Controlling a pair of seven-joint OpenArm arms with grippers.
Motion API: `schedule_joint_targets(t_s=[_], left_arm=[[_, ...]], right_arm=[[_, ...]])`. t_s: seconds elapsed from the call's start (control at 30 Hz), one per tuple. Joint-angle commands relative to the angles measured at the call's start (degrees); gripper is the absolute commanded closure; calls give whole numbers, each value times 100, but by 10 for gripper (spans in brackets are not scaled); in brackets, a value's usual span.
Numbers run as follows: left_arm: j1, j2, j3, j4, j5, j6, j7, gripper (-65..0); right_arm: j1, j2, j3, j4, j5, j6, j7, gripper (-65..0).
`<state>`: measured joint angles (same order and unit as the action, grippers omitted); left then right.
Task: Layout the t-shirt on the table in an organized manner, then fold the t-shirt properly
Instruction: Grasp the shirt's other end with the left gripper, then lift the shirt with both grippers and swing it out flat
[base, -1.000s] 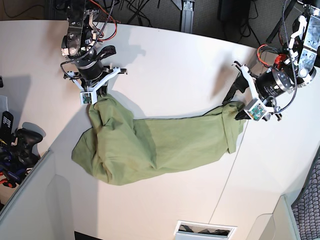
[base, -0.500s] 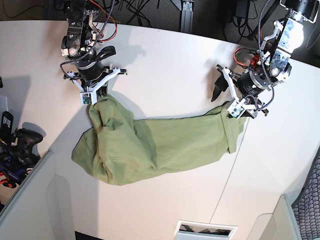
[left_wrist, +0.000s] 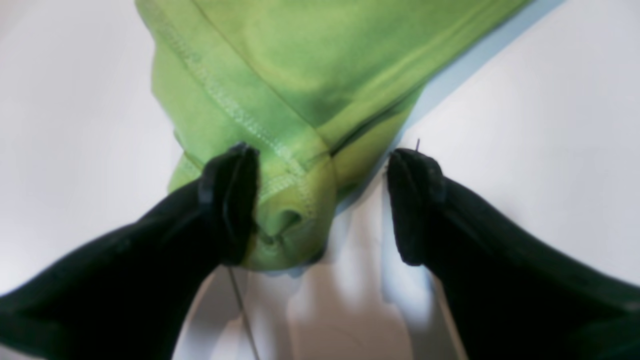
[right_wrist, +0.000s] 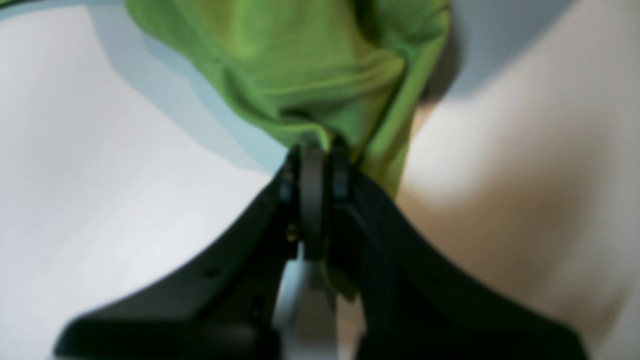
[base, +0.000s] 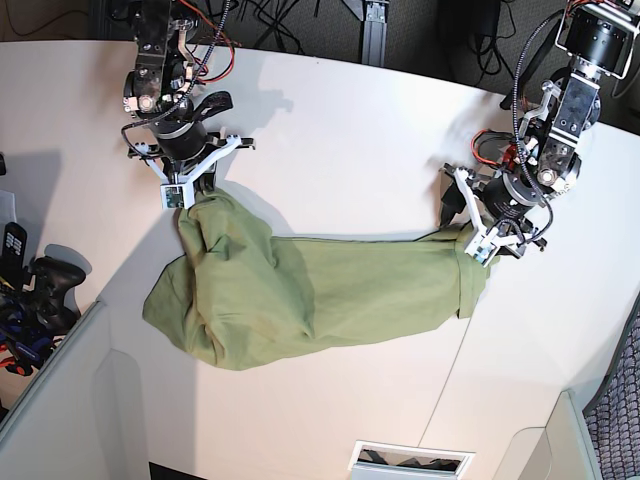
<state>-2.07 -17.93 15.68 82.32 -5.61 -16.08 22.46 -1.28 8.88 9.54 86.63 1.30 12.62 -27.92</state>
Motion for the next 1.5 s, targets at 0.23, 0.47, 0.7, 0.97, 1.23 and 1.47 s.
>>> schedule_joint_targets(t_s=[0.23,0.47,0.7,0.97,1.23,1.47], left_arm=[[-63,-90,-28,87,55,42,52,-444],[-63,-323,-28,507,48,39,190,0],[-61,-361,-184,901,26,-361,229,0],[-61,-925,-820,1947,-1582,-1563,750,-2],[11,-1067,-826,1908,-1720,-1602,688,-69],[-2,-1067,-1093,1908,-1639,-1810,625,0]], right_arm=[[79,46,24,103,24,4,94,0],[79,46,24,103,24,4,94,0],[94,61,24,107,24,4,96,0],[160,223,26,516,22,15,70,0],[179,221,24,514,24,20,79,0],[356,243,24,516,44,22,83,0]])
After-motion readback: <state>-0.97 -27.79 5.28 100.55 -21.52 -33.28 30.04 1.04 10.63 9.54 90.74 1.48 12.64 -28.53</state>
